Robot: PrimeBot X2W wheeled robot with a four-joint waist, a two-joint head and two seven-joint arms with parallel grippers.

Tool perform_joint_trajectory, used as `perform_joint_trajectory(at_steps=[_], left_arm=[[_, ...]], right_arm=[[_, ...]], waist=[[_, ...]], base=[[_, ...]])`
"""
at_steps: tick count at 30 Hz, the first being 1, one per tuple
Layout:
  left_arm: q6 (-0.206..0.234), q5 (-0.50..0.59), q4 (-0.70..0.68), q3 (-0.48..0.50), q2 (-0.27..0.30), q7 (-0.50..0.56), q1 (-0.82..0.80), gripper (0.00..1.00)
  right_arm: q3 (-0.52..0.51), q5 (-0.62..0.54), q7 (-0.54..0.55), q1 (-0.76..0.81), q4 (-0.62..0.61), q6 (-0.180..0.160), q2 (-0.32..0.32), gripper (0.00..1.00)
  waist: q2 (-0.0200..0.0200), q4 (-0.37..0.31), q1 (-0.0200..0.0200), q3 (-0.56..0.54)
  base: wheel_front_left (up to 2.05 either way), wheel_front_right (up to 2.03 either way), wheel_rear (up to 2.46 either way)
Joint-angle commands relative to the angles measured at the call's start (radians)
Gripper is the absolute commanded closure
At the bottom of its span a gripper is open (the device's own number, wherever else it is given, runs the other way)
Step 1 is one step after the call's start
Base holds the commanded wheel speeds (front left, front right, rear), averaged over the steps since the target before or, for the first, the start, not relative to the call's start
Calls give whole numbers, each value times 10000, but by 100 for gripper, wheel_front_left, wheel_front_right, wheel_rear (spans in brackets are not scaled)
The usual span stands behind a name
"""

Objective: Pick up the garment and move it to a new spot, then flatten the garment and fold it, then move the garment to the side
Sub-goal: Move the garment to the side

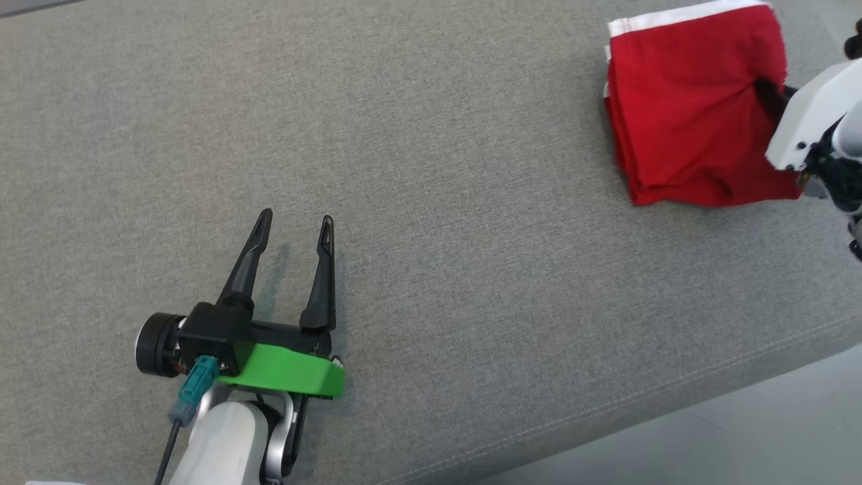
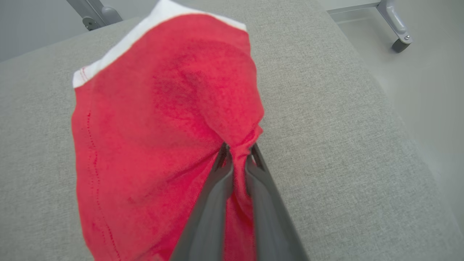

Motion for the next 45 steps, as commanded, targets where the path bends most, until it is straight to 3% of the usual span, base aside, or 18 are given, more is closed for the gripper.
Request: perform_joint_trajectory(at_steps=[1, 11, 19, 20, 21, 22, 23, 39, 45], left_arm=[[54, 58, -112, 13, 85, 37, -188, 0], [177, 277, -1013, -104, 321, 372, -383, 0], [264, 361, -1356, -202, 441, 552, -432, 0], [272, 358, -1372, -208, 451, 550, -430, 0], [274, 356, -1390, -219, 451, 569, -432, 0], [291, 363, -1403, -233, 448, 593, -431, 0], [317, 369, -1411, -243, 449, 615, -431, 0], [415, 94, -1171, -168, 464, 443, -350, 0], [473, -148, -802, 0, 393, 210, -144, 0]], right_arm=[[-19, -126, -90, -261, 156, -8, -160, 100], [100, -768, -457, -1652, 1388, -11, -812, 100], [238, -1652, -1451, -2495, 2803, -11, -720, 100], [182, -1727, -1644, -2586, 3004, -11, -707, 87], [159, -1845, -1839, -2675, 3165, -11, -679, 56], [155, -1959, -2024, -2735, 3307, -11, -638, 12], [166, -2052, -2185, -2761, 3409, -11, -601, 0], [-77, -2760, -3423, -2495, 3779, -11, -222, 0], [210, -2582, -4031, -2049, 2962, -11, 112, 0]], waist=[[111, 336, -1, 387], [111, 741, -1, 1291], [111, 869, -1, 1670], [111, 879, -1, 1682], [111, 890, -1, 1688], [111, 898, -1, 1687], [111, 903, -1, 1682], [111, 866, -1, 960], [111, 1021, -1, 108]], base=[[0, 0, 0], [0, 0, 0], [0, 0, 0], [0, 0, 0], [0, 0, 0], [0, 0, 0], [0, 0, 0], [0, 0, 0], [0, 0, 0]])
